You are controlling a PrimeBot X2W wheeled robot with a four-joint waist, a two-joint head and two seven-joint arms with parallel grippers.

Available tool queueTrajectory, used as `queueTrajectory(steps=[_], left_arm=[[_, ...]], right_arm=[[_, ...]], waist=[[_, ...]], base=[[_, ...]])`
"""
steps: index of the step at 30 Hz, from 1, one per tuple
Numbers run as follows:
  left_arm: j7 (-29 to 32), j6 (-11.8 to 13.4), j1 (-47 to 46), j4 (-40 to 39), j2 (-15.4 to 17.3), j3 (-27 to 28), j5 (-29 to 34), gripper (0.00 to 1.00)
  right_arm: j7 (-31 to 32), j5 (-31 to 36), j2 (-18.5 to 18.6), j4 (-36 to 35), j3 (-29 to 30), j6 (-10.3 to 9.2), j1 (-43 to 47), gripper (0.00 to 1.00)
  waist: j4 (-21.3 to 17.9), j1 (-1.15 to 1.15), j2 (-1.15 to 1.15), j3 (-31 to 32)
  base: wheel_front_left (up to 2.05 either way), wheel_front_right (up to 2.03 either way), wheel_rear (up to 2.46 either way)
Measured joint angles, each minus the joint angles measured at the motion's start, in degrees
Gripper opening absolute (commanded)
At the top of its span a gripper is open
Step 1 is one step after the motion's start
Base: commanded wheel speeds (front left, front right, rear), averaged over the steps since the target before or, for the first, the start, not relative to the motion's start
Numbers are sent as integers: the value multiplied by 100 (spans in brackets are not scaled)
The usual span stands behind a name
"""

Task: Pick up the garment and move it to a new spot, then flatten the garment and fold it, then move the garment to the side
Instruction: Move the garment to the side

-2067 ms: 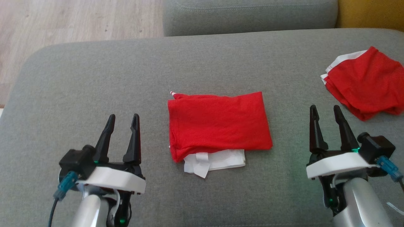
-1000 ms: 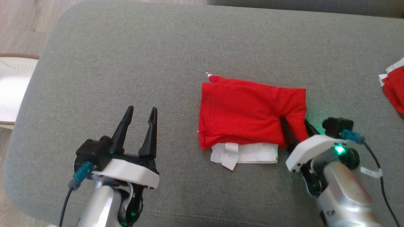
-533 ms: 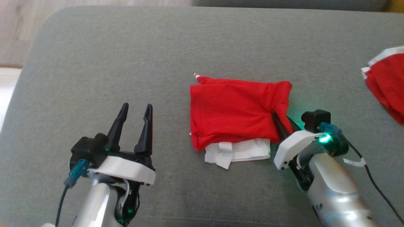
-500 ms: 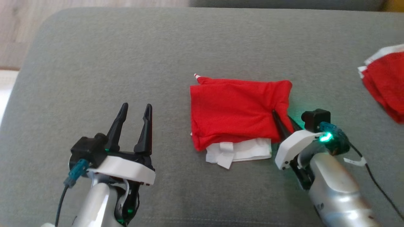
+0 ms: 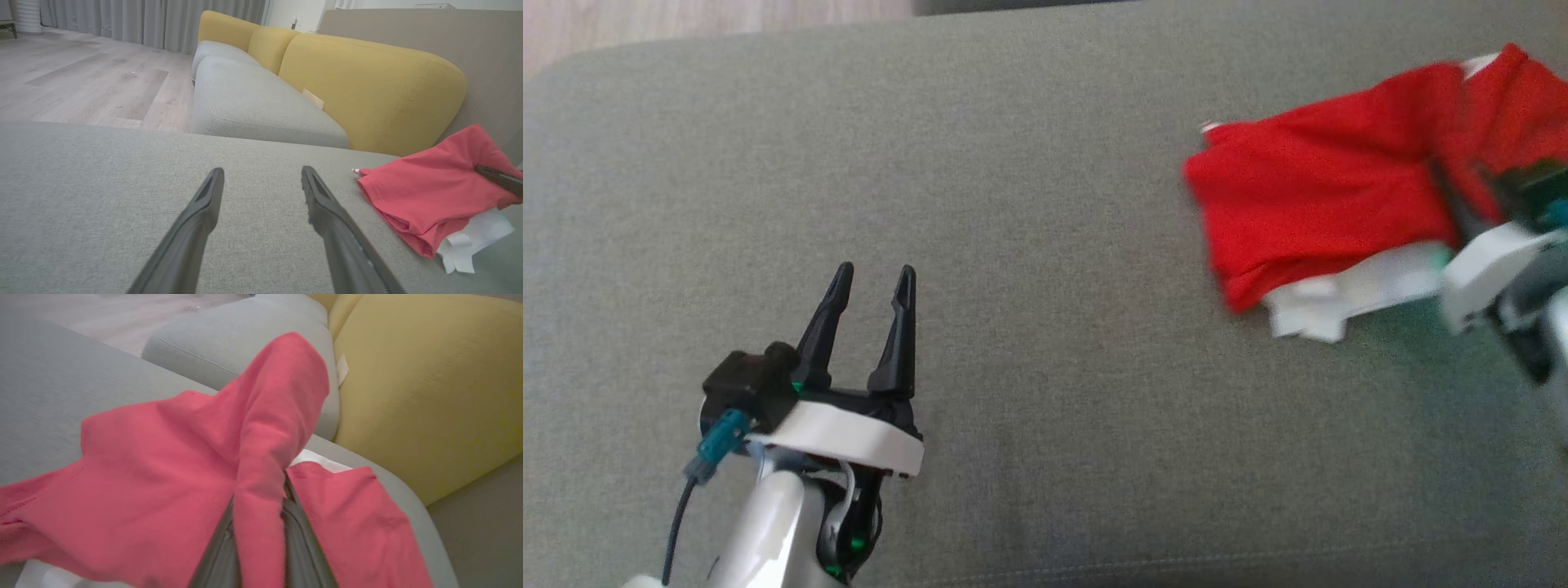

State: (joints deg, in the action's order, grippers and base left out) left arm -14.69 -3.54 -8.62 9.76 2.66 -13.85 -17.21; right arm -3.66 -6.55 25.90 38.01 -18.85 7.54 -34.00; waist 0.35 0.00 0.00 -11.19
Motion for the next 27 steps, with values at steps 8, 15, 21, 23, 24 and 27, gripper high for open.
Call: queueTrajectory(steps=[8, 15, 21, 23, 24, 27], left_arm=[[0, -58, -246, 2, 0, 1, 81, 100], [0, -155, -374, 5, -2, 9, 109, 100], [0, -158, -464, 5, -3, 15, 110, 100], [0, -158, -510, -9, -5, 30, 110, 100], [0, -158, -519, -9, -7, 40, 110, 100], [0, -158, -519, -9, -10, 65, 152, 100]], right_arm=[[472, -304, 1093, -300, -64, 0, -333, 0], [594, -290, 1649, 259, 265, 0, -617, 0], [571, 59, 1661, 842, 903, 0, -893, 0], [579, 189, 1633, 969, 1076, 0, -909, 0], [580, 254, 1604, 1034, 1176, 0, -909, 0], [594, 379, 1528, 1126, 1340, 0, -913, 0]], waist=[[-21, 0, 0, -362], [107, 0, 0, -695], [205, 0, 0, -952], [223, 0, 0, -1024], [229, 1, 0, -1056], [230, 0, 0, -1106]], base=[[0, 0, 0], [0, 0, 0], [0, 0, 0], [0, 0, 0], [0, 0, 0], [0, 0, 0]])
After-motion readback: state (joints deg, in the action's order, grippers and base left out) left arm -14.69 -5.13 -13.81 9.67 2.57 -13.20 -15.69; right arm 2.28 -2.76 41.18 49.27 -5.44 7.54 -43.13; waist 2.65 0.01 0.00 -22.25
